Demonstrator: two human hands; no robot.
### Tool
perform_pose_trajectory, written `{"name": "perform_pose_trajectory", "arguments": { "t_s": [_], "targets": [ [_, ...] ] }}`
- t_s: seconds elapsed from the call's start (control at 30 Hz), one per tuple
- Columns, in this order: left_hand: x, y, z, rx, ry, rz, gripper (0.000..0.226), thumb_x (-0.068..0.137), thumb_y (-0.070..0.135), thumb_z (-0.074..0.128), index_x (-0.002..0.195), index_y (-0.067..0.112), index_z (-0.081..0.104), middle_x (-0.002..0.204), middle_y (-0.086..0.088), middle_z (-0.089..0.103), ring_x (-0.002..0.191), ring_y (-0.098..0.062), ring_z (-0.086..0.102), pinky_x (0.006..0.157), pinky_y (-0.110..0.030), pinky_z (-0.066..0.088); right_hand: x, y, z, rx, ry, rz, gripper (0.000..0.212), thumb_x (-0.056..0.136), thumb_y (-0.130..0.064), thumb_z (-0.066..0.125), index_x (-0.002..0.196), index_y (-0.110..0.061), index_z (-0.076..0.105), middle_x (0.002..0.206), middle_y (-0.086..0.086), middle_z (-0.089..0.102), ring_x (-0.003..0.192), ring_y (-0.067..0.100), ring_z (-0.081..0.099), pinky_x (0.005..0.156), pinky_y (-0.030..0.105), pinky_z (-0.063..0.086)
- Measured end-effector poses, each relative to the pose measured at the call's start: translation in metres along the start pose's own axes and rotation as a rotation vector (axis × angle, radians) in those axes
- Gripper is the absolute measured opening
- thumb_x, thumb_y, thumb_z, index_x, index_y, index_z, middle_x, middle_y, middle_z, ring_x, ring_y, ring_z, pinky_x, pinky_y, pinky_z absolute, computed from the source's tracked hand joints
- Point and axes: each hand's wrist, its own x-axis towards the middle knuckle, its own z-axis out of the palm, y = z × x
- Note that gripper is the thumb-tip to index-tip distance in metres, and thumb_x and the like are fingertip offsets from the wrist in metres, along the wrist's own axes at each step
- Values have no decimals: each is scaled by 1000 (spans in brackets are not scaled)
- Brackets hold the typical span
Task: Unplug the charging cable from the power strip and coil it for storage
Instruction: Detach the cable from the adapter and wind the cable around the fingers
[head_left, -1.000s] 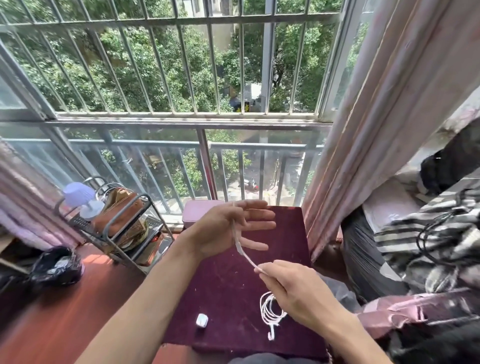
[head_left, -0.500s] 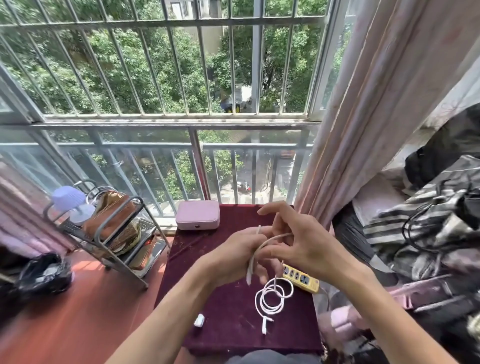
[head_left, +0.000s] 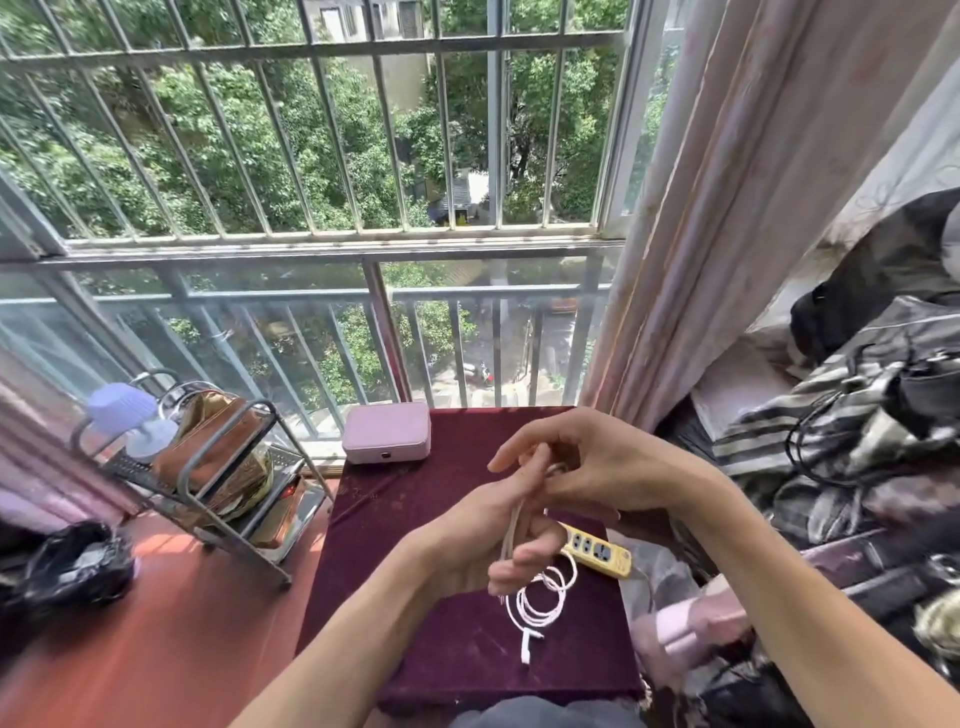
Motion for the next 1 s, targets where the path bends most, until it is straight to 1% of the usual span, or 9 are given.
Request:
{"name": "perform_pose_trajectory", "arguments": {
  "t_s": [0.1, 0.2, 0.33, 0.4, 0.47, 0.7, 0.87, 0.93, 1.0],
  "targets": [
    [2, 3, 5, -113, -67, 50, 73, 98, 70, 24, 108, 22, 78, 39, 12, 37, 26, -7, 21, 32, -25, 6, 2, 8, -4, 139, -30, -13, 39, 89, -4, 82, 125, -16, 74, 84, -15, 66, 78, 0, 61, 74, 16, 51],
    [2, 4, 4, -220, -120, 64, 68, 102, 60, 38, 134, 6, 61, 41, 6, 25, 27, -6, 18, 33, -25, 4, -1, 21, -6, 536, -120, 43, 39, 92, 3, 70, 123, -19, 75, 91, -8, 69, 82, 5, 68, 78, 17, 56],
    [1, 7, 4, -293, -123, 98, 65, 103, 55, 41, 133, 1, 61, 36, 10, 38, 25, -5, 22, 31, -22, 9, -5, 46, 12, 893, -51, 80, 37, 106, 4, 46, 113, -13, 78, 97, 4, 79, 90, 15, 76, 85, 25, 59],
    [3, 6, 5, -276, -82, 88, 68, 103, 57, 38, 133, 0, 61, 36, 11, 39, 24, -4, 23, 31, -22, 9, -3, 54, 22, 889, 20, 47, 14, 101, -18, 69, 106, -9, 77, 93, 8, 76, 86, 18, 74, 83, 27, 58],
    [4, 3, 7, -232, -32, 72, 69, 104, 57, 33, 135, 1, 59, 38, 7, 29, 24, -4, 20, 30, -20, 11, -1, 57, 27, 850, 129, 95, 26, 87, -33, 86, 96, -10, 77, 83, 7, 67, 73, 16, 65, 72, 25, 55],
    [11, 2, 9, -279, 55, 139, 45, 109, 32, 34, 118, 2, 67, 42, 5, 26, 32, -6, 15, 31, -18, 15, 7, 55, 41, 929, 315, 69, 8, 87, -16, 84, 81, -16, 78, 74, 4, 77, 66, 13, 74, 64, 24, 61],
    [13, 16, -3, -395, 176, 300, 25, 101, 11, 47, 99, 4, 71, 53, 4, 43, 36, -3, 28, 37, -18, 17, 13, 66, 72, 770, 527, 157, 37, 100, 3, 67, 80, -24, 82, 79, 15, 75, 82, 33, 67, 76, 44, 54],
    [12, 24, -11, -426, 213, 322, 25, 98, 6, 47, 113, 5, 67, 59, 3, 47, 40, -4, 25, 37, -17, 17, 16, 73, 85, 737, 537, 147, 39, 108, -7, 59, 85, -29, 82, 72, 19, 63, 65, 26, 56, 60, 36, 46],
    [11, 30, -17, -428, 230, 342, 28, 98, 5, 46, 123, 5, 60, 66, 0, 50, 40, -4, 27, 35, -16, 18, 16, 78, 95, 648, 539, 133, 37, 111, -14, 55, 89, -31, 79, 59, 1, 57, 46, 9, 45, 45, 20, 34]
  ]
}}
